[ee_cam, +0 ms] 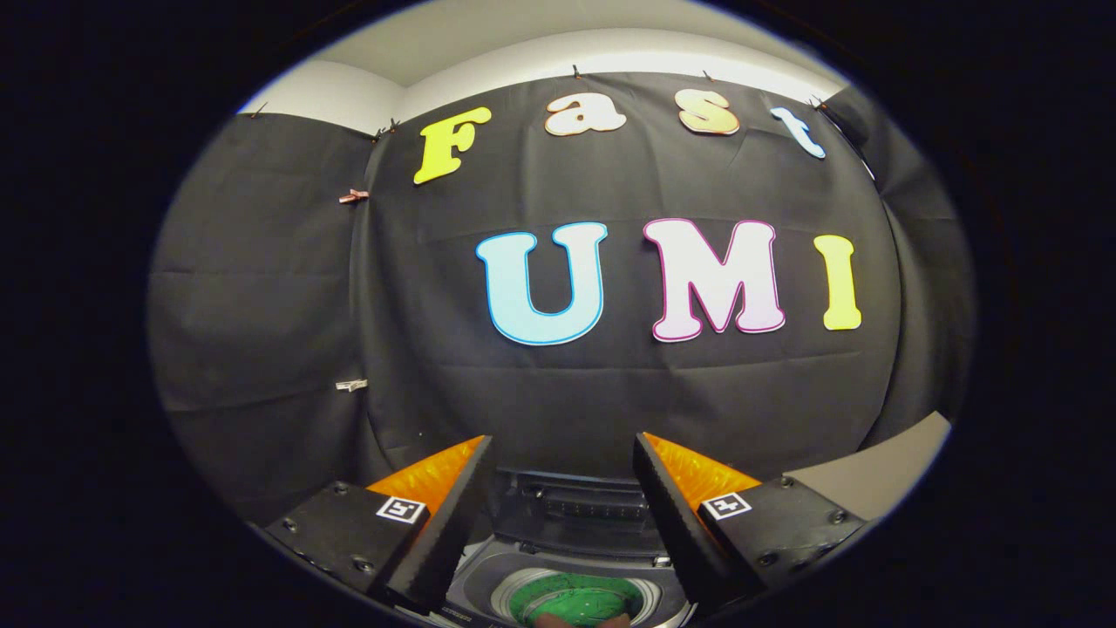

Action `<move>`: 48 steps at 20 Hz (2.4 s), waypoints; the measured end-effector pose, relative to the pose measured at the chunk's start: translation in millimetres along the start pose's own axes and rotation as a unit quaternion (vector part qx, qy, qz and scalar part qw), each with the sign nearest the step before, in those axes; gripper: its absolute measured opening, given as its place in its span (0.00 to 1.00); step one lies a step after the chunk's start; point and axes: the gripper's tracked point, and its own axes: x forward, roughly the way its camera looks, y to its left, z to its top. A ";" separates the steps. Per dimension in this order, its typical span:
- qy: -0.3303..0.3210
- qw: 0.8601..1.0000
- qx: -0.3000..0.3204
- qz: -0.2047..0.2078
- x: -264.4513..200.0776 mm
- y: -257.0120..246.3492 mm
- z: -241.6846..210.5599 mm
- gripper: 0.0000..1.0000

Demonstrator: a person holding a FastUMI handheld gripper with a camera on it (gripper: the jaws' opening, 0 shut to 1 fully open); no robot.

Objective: Put the clothes into the washing machine and then close the washing machine lid.

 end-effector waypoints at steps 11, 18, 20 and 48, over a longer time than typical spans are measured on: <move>0.093 0.989 -0.070 -0.097 119.7 -55.6 -17.1 0.99; 0.176 0.977 -0.030 -0.120 155.9 -73.3 -76.4 1.00; 0.186 0.974 -0.033 -0.126 163.5 -80.1 -92.2 1.00; 0.251 0.964 0.036 -0.087 86.4 -61.6 -172.8 1.00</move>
